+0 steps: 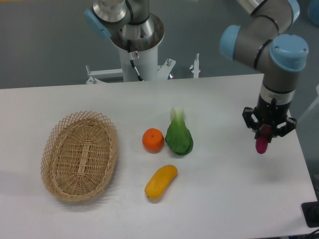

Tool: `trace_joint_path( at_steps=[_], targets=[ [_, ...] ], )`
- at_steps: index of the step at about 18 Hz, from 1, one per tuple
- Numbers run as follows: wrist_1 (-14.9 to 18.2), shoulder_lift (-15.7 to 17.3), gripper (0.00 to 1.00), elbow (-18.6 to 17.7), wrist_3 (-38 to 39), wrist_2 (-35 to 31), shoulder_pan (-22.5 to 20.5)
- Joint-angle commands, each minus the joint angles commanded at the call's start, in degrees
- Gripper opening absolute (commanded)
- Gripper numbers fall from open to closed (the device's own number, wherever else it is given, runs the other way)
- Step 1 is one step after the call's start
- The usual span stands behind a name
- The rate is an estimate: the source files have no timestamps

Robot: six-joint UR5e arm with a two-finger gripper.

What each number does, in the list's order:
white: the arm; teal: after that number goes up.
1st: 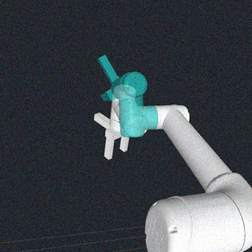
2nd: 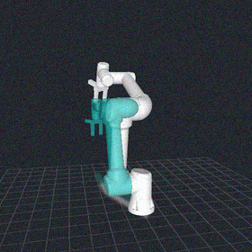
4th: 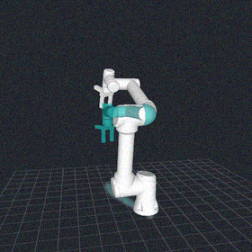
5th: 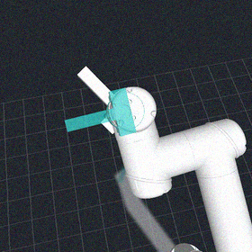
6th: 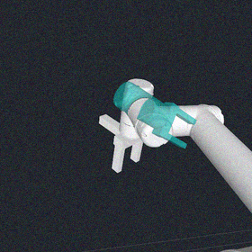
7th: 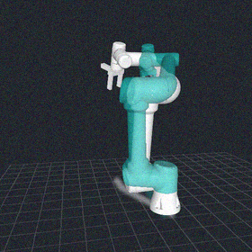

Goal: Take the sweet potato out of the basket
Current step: 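Carry the held sweet potato past the bok choy, away from the basket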

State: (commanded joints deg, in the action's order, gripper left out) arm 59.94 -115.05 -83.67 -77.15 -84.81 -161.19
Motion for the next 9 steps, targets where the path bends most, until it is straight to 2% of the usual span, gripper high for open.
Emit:
trace_joint_path(
  at_steps=[3,6,9],
  targets=[
    [2.0,0.0,0.12,1.3,-5.3,0.0,-1.3],
    [6.2,0.1,0.12,2.8,-10.7,-0.5,-1.9],
    [6.7,0.2,0.12,2.5,-11.1,-2.4,-1.8]
  ],
)
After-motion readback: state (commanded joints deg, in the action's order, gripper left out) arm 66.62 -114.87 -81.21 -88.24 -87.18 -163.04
